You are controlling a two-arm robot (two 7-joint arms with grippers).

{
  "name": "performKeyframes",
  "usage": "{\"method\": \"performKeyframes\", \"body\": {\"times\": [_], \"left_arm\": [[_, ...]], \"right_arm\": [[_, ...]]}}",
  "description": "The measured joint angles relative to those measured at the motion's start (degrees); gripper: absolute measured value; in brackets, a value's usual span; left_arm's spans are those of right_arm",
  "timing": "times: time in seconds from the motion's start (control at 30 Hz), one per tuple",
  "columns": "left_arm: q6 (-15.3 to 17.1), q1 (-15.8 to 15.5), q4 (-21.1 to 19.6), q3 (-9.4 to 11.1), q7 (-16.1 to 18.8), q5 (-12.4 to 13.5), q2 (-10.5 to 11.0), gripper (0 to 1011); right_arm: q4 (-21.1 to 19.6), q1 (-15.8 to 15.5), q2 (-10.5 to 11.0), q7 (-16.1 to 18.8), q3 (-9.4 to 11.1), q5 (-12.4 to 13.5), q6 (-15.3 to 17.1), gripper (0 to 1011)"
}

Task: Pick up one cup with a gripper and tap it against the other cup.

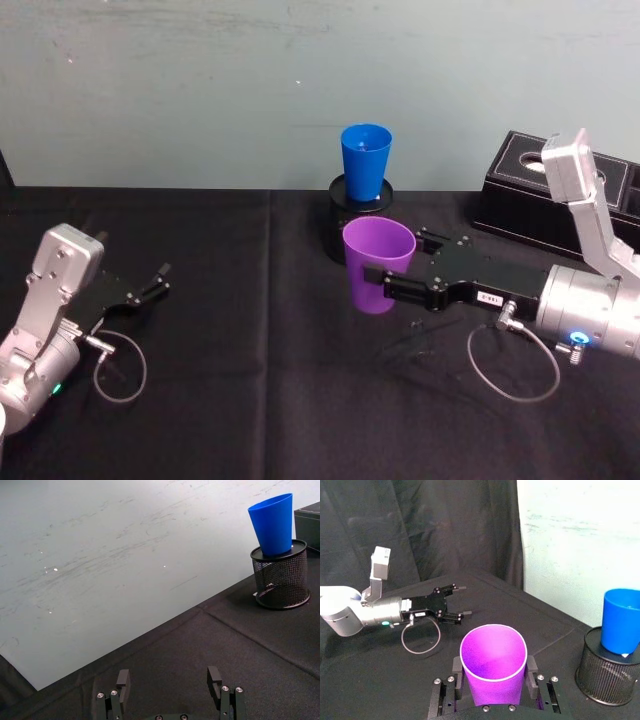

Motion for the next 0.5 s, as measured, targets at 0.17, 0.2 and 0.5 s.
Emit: {"method": "performKeyframes", "body": {"times": [0.17, 0.2, 0.5], "left_arm": [[0.0, 0.0, 0.0, 0.0, 0.0, 0.0, 0.0, 1011], [0.0, 0.0, 0.0, 0.0, 0.0, 0.0, 0.0, 1012], [0.0, 0.0, 0.0, 0.0, 0.0, 0.0, 0.0, 1012]], "right_arm": [[-0.9, 0.4, 0.7, -0.6, -0.5, 0.4, 0.0, 728], [-0.9, 0.5, 0.8, -0.6, -0.6, 0.5, 0.0, 729], [-1.5, 0.7, 1.4, -1.2, -1.0, 0.7, 0.2, 729]]}}
